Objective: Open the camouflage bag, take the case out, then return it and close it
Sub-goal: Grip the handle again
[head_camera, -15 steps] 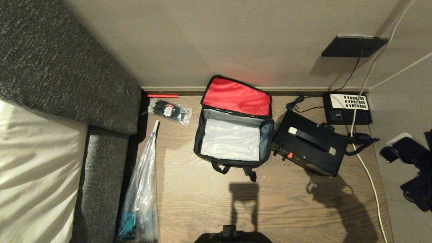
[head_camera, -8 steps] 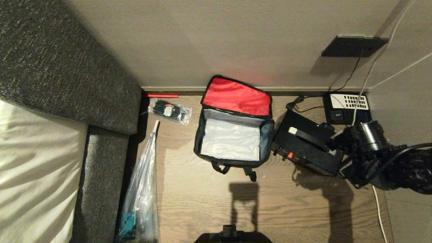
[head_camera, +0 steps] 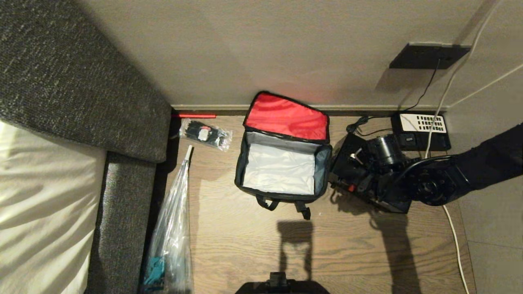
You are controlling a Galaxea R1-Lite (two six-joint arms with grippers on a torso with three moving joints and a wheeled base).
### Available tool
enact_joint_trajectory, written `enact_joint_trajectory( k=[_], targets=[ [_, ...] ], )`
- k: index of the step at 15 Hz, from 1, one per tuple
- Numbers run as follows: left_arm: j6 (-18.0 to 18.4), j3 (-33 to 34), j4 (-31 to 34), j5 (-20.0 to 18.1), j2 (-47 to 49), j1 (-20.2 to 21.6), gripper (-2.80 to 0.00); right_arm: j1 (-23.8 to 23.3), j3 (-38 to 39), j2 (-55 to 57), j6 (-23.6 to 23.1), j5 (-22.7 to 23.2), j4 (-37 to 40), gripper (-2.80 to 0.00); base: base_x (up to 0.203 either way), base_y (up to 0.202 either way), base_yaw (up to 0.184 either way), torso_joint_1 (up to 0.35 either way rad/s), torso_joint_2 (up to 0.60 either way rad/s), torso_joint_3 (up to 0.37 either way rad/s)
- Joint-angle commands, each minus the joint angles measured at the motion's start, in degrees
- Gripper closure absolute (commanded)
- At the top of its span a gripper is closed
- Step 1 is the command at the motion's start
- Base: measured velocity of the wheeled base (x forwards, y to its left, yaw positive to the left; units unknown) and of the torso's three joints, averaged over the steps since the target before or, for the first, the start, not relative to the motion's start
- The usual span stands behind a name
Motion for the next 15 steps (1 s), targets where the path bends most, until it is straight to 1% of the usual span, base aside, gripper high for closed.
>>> enact_joint_trajectory(
  k=[1,2,4,5,7,9,11,12,13,15],
  targets=[
    [0.0,0.0,0.0,0.0,0.0,0.0,0.00,0.7,-0.4,0.9,-8.1,-0.5,-3.7,-2.80,0.000,0.000,0.000,0.000,0.00,0.000],
    [0.0,0.0,0.0,0.0,0.0,0.0,0.00,0.7,0.7,0.8,-12.7,-0.6,-7.8,-2.80,0.000,0.000,0.000,0.000,0.00,0.000],
    [0.1,0.0,0.0,0.0,0.0,0.0,0.00,0.7,3.6,2.4,-22.4,-1.6,-20.6,-2.80,0.000,0.000,0.000,0.000,0.00,0.000],
    [0.0,0.0,0.0,0.0,0.0,0.0,0.00,0.7,4.2,3.8,-24.8,-2.5,-26.5,-2.80,0.000,0.000,0.000,0.000,0.00,0.000],
    [0.0,0.0,0.0,0.0,0.0,0.0,0.00,0.7,6.8,6.9,-26.6,-4.3,-36.0,-2.80,0.000,0.000,0.000,0.000,0.00,0.000],
    [0.0,0.0,0.0,0.0,0.0,0.0,0.00,0.6,8.2,8.8,-29.0,-8.3,-39.1,-2.80,0.000,0.000,0.000,0.000,0.00,0.000],
    [0.0,0.0,0.0,0.0,0.0,0.0,0.00,0.6,7.3,12.1,-28.0,-12.1,-41.9,-2.80,0.000,0.000,0.000,0.000,0.00,0.000],
    [0.0,0.0,0.0,0.0,0.0,0.0,0.00,0.7,7.2,13.9,-27.3,-13.2,-45.3,-2.80,0.000,0.000,0.000,0.000,0.00,0.000],
    [0.0,0.0,0.0,0.0,0.0,0.0,0.00,0.7,7.1,15.2,-26.9,-14.0,-48.1,-2.80,0.000,0.000,0.000,0.000,0.00,0.000],
    [0.0,0.0,0.0,0.0,0.0,0.0,0.00,0.6,6.0,17.7,-25.5,-14.5,-50.0,-2.80,0.000,0.000,0.000,0.000,0.00,0.000]
  ],
)
